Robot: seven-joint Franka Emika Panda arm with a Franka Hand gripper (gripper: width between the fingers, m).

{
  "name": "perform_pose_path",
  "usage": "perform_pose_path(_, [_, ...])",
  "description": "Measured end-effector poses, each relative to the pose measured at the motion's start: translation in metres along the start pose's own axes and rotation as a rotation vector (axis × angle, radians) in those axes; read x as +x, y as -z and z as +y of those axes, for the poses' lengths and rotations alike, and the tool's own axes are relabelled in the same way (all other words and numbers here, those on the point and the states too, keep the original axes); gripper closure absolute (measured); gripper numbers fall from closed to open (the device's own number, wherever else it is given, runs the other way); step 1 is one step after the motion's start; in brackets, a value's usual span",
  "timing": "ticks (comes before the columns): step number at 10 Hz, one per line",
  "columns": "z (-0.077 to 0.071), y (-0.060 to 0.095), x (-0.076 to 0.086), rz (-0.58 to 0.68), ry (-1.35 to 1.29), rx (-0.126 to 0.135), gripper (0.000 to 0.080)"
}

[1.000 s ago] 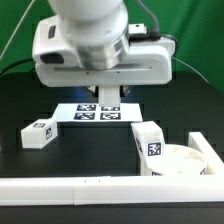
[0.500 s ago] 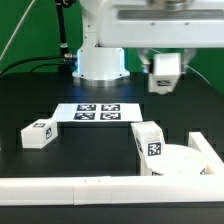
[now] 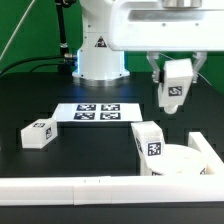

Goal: Assemble stool

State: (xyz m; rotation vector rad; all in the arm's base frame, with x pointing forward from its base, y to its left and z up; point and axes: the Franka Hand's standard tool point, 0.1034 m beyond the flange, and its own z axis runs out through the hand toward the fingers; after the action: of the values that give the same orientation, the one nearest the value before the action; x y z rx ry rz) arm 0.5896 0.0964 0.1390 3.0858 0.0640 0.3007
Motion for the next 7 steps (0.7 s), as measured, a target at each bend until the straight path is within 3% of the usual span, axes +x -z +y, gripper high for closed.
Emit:
perform_pose_path(2, [0.0,0.0,0.013,0.132,0.088,-0.006,0.0475])
perform_pose_path(4, [-0.006,-0.004,0.009,0.272,0.131,0.016,0.0475])
perform_pose_path(7, [-0.008,-0.007,0.008,0.29,0.141,0.019,0.0475])
